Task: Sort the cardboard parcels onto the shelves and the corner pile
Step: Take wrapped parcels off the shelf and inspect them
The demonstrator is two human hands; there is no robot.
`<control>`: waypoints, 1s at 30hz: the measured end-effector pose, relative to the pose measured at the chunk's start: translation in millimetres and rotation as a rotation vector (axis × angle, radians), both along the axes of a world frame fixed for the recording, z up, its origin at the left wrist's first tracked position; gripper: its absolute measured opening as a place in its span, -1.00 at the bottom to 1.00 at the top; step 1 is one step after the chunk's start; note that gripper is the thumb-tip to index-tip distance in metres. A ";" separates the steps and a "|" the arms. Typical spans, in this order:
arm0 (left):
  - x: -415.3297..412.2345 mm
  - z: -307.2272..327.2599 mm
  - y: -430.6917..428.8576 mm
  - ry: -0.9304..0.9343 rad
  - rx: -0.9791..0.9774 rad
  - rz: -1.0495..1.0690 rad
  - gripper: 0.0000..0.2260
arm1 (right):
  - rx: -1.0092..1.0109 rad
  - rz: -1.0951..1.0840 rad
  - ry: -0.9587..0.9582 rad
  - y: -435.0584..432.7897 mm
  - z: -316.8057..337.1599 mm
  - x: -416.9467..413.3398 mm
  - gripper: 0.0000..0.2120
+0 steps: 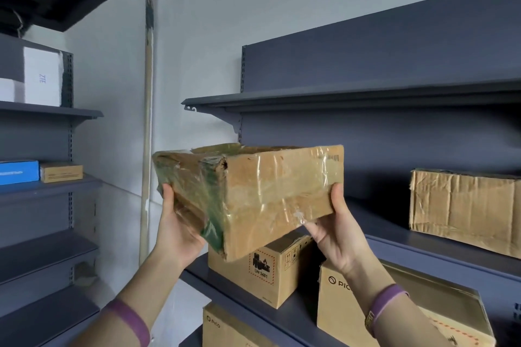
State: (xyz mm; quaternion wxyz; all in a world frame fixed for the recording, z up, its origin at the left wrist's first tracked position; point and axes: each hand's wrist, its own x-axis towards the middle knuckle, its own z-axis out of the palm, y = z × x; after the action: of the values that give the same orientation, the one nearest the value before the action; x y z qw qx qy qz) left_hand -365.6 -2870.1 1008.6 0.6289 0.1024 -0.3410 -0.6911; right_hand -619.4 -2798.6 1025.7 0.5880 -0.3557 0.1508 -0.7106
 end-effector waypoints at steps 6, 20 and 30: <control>-5.9 6.6 14.7 0.027 0.001 -0.102 -0.34 | -0.053 -0.102 -0.107 1.4 2.9 18.8 -0.45; -8.5 11.6 57.7 0.139 -0.190 -0.161 0.35 | -0.077 -0.150 -0.150 -8.7 2.1 51.0 -0.37; -15.1 16.3 67.9 0.157 -0.266 -0.002 0.26 | -0.089 -0.164 -0.129 -6.5 4.1 58.4 -0.52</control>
State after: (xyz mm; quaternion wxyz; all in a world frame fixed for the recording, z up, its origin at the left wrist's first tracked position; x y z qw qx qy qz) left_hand -380.7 -2802.2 1024.8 0.6610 -0.0365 -0.3795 -0.6463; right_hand -561.0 -2805.1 1029.8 0.5199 -0.3213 0.1097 -0.7838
